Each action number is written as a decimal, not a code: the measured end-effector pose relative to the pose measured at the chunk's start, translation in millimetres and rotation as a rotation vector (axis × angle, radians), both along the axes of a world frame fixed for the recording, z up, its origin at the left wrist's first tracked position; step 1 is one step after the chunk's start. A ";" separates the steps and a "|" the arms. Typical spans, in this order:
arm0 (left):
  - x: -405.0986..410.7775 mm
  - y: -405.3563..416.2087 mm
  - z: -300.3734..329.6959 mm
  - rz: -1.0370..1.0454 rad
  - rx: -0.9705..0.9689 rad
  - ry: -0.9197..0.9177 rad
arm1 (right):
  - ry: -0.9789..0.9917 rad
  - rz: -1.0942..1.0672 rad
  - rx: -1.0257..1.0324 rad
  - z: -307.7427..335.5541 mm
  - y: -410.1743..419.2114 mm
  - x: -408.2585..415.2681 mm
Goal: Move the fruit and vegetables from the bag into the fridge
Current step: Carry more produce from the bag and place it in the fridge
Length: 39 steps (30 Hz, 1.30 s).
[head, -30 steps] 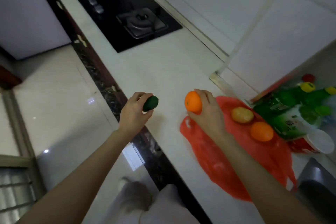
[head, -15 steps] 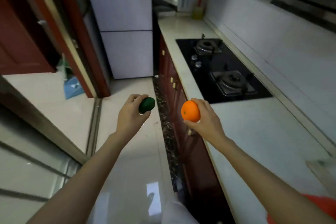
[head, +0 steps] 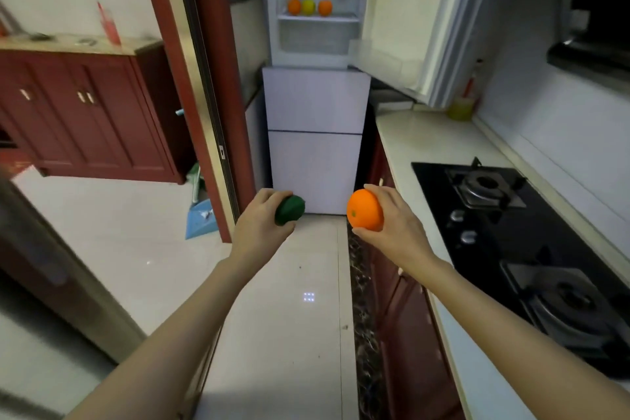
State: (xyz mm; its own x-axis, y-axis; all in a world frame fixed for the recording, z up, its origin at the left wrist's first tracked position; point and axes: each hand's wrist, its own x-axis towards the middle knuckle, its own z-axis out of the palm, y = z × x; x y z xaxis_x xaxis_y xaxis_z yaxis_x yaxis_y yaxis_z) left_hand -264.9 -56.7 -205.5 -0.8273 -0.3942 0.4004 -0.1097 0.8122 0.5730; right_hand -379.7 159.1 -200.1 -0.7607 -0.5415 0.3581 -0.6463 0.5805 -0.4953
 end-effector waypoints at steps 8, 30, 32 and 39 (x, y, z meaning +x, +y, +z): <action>-134.9 -66.1 51.6 0.020 -0.077 0.079 | 0.077 0.021 -0.029 47.8 -76.7 -137.5; -461.1 -288.1 143.4 -0.151 -0.181 0.240 | 0.183 -0.177 -0.112 125.9 -269.9 -427.5; -492.1 -296.9 145.3 -0.179 -0.181 0.250 | 0.189 -0.203 -0.119 129.5 -275.5 -453.6; -612.6 -317.6 157.2 -0.260 -0.199 0.273 | 0.249 -0.269 -0.098 149.7 -290.7 -552.5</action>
